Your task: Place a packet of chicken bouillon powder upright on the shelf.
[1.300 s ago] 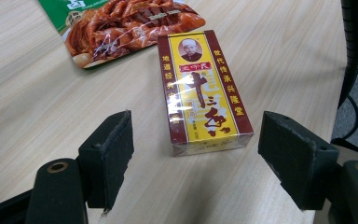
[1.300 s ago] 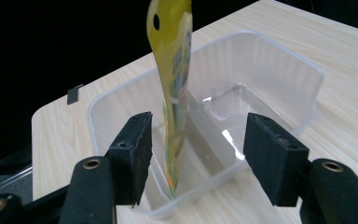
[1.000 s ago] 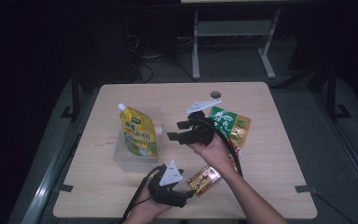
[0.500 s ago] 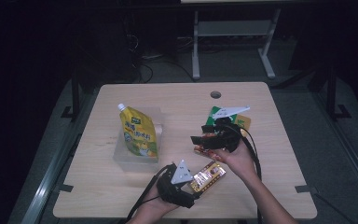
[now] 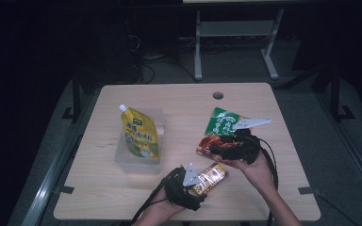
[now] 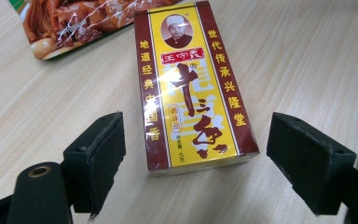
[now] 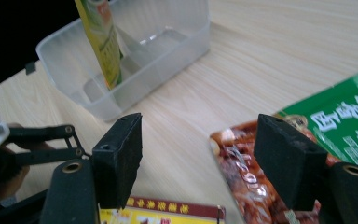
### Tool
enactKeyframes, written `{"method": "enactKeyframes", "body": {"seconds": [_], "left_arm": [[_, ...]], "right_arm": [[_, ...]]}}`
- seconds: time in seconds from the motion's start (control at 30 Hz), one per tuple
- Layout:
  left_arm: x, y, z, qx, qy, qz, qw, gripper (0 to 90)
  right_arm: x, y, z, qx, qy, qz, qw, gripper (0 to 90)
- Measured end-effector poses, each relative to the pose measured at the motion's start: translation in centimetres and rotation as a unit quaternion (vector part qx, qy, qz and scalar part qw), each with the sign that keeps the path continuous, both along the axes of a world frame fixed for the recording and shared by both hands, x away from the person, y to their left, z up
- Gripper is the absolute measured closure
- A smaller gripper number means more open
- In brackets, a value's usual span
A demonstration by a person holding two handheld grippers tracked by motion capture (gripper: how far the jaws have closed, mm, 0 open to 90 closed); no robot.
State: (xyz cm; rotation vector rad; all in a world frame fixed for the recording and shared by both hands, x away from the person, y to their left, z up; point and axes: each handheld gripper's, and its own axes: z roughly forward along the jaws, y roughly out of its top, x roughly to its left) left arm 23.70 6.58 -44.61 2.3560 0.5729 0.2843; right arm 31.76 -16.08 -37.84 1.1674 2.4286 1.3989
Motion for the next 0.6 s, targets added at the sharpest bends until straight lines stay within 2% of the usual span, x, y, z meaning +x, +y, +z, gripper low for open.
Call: {"method": "enactKeyframes", "body": {"seconds": [0.13, 0.27, 0.33, 0.47, 0.6], "left_arm": [[0.0, -0.3, -0.3, 0.007, 0.001, -0.002, 1.0, 19.1], [0.0, -0.7, -0.6, 0.013, -0.001, -0.004, 0.9999, 20.3], [0.1, -0.8, -0.7, 0.012, 0.0, -0.002, 0.9999, 21.2], [0.2, -1.2, -1.1, 0.023, 0.0, -0.003, 0.9997, 23.3], [0.5, -1.5, -1.3, 0.029, 0.008, 0.001, 0.9995, 26.1]], "right_arm": [[-0.3, -0.5, -0.5, 0.0, -0.001, -0.002, 1.0, 31.5], [-0.8, -1.4, -1.7, 0.0, 0.007, -0.013, 0.9999, 31.3], [-0.9, -1.6, -2.0, -0.001, 0.009, -0.016, 0.9998, 31.2], [-1.1, -1.9, -2.4, -0.001, 0.012, -0.022, 0.9997, 30.8], [-1.3, -2.4, -3.1, -0.002, 0.013, -0.032, 0.9994, 30.7]]}}
